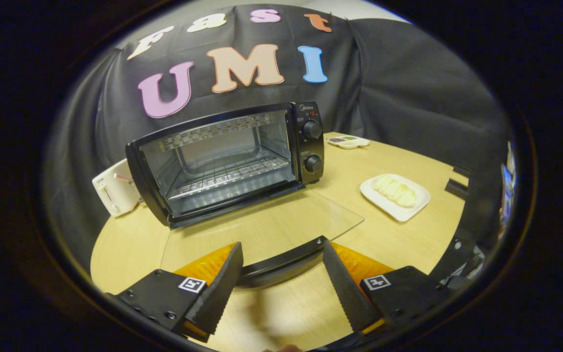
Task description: Open the toaster oven, put the food inside, and close the toaster oven door.
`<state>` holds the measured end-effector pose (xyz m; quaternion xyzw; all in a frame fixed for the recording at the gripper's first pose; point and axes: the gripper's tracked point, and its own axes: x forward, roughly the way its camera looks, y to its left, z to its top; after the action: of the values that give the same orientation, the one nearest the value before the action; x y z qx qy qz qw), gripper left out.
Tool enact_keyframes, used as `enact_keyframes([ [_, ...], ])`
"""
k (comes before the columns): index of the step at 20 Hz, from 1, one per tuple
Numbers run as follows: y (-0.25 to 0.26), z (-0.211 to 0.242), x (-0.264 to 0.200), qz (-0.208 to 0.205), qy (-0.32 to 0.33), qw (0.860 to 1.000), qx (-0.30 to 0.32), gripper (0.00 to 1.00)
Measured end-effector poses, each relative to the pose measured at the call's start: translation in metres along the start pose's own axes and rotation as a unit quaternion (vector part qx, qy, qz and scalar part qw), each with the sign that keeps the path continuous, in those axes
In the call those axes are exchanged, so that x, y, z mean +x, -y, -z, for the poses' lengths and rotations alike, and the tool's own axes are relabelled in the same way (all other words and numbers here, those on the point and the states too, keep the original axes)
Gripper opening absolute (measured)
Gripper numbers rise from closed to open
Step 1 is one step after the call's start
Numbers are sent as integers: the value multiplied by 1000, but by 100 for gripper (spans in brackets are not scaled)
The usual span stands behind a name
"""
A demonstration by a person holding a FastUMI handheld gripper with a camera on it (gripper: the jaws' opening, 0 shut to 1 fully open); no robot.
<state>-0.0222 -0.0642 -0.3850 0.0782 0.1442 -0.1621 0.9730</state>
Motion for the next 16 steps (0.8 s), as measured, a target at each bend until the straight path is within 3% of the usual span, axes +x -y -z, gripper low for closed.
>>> enact_keyframes([
  [8, 88, -65, 11, 67, 51, 996, -27, 100],
  [14, 168, -82, 63, 86, 17, 993, -73, 100],
  [16, 181, -82, 82, 73, 7, 995, -70, 100],
])
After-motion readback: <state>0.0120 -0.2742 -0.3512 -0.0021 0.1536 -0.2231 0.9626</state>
